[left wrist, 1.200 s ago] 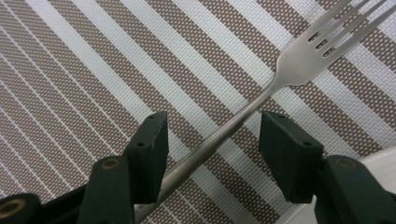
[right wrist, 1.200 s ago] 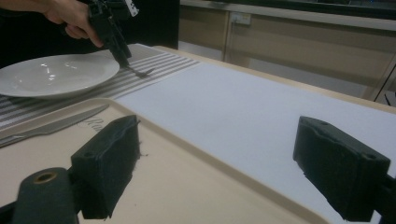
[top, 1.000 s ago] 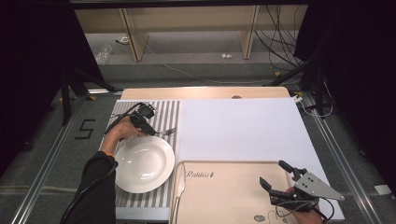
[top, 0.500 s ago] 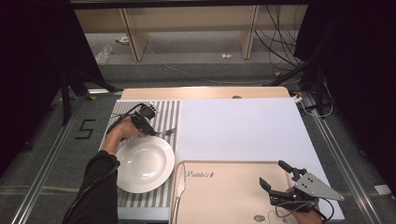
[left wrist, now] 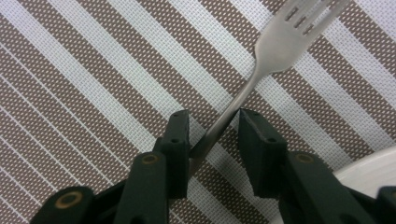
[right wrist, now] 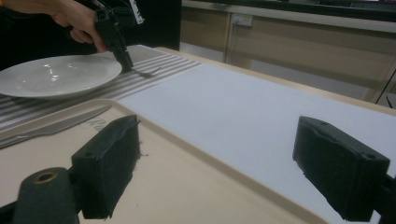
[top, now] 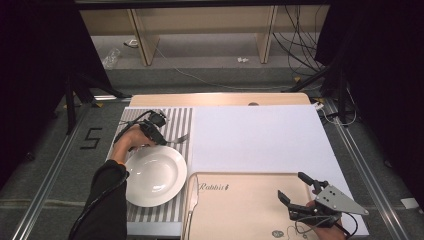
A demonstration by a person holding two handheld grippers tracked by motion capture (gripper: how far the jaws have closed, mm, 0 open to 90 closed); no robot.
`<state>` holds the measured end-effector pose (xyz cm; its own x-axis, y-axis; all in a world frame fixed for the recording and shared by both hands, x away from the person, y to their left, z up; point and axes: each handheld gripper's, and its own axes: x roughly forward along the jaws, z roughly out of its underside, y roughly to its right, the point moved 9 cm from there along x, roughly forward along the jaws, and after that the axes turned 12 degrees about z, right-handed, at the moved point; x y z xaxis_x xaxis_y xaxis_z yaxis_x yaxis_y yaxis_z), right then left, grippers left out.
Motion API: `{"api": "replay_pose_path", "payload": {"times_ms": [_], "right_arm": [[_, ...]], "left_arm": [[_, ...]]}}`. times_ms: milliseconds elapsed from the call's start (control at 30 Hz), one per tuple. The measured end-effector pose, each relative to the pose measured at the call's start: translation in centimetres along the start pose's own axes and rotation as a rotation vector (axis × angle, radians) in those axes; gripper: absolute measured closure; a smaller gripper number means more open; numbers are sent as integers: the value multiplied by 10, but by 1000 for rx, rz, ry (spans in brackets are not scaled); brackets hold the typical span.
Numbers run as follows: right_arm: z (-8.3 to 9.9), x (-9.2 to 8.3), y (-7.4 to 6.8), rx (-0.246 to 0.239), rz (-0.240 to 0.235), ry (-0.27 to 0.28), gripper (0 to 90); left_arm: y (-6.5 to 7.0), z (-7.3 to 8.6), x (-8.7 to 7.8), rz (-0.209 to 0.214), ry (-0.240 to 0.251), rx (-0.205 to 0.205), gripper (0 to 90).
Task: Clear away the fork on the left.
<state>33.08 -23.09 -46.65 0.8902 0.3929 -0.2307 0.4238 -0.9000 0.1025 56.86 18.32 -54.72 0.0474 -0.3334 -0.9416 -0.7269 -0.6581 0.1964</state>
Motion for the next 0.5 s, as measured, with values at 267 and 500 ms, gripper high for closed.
{"api": "replay_pose_path", "payload": {"times_ms": [267, 500], "right_arm": [[0, 0, -1, -4, -3, -1, 158], [1, 0, -1, -4, -8, -6, 159]], "left_arm": [[5, -1, 1, 10, -11, 37, 753], [6, 0, 1, 15, -6, 51, 833]]}}
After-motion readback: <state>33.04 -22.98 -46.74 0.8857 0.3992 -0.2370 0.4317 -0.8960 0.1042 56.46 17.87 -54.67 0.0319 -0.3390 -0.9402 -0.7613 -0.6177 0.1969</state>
